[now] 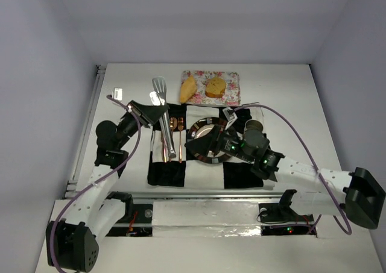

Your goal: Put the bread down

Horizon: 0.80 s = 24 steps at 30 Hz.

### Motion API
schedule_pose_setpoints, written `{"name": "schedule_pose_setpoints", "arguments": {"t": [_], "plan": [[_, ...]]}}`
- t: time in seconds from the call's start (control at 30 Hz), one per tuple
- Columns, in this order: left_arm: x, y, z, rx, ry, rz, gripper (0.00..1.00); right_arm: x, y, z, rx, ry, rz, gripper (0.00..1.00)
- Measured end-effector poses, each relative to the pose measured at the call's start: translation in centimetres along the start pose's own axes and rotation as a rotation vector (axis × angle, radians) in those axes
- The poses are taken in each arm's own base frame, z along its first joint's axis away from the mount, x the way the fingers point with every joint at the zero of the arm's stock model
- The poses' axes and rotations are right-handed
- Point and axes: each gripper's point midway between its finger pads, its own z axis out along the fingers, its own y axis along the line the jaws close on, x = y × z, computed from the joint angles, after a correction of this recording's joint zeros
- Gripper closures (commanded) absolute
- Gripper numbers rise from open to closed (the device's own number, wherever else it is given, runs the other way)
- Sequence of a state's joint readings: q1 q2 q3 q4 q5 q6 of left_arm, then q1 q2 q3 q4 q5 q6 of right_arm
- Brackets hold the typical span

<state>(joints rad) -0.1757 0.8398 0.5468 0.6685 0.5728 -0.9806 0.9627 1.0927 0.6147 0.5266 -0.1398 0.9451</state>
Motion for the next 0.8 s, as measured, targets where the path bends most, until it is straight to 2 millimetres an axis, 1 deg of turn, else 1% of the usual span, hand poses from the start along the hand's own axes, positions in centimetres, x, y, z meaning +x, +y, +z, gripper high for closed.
{"name": "schedule_pose_setpoints", "arguments": {"t": [0.03, 0.1, 0.23, 0.33, 0.43, 0.53, 0.63, 0.67, 0.73, 0.8], "plan": [[0.6, -0.1, -0.2, 0.022, 0.009, -0.033, 1.00, 0.0, 0.2, 0.5, -0.012, 0.000, -0.001, 0.00], [1.6, -1.1, -0.4, 0.086, 0.029, -0.092, 1.00, 0.1, 0.9, 1.4, -0.035, 0.005, -0.013, 0.00], [2.0, -4.6, -0.7, 0.226, 0.047, -0.128, 1.00, 1.0, 2.2, 2.9, -0.076, 0.021, -0.037, 0.00], [2.2, -6.7, -1.0, 0.311, 0.053, -0.127, 1.00, 2.0, 2.3, 3.5, -0.087, 0.041, -0.046, 0.00], [2.5, -8.1, -1.2, 0.367, 0.062, -0.136, 1.00, 2.7, 2.0, 4.3, -0.091, 0.059, -0.051, 0.00], [2.8, -8.8, -1.5, 0.407, 0.066, -0.150, 1.00, 3.0, 1.8, 5.0, -0.093, 0.061, -0.047, 0.00], [3.1, -8.7, -1.8, 0.414, 0.070, -0.173, 1.00, 3.0, 2.0, 5.6, -0.119, 0.054, -0.033, 0.06], [3.3, -8.7, -1.9, 0.416, 0.073, -0.181, 1.00, 3.0, 2.1, 5.9, -0.131, 0.051, -0.027, 0.10], [3.5, -8.6, -2.0, 0.414, 0.079, -0.193, 1.00, 3.1, 2.3, 6.3, -0.153, 0.047, -0.009, 0.13], [3.7, -8.4, -2.0, 0.411, 0.083, -0.202, 1.00, 3.2, 2.6, 6.5, -0.170, 0.042, 0.012, 0.22]]}}
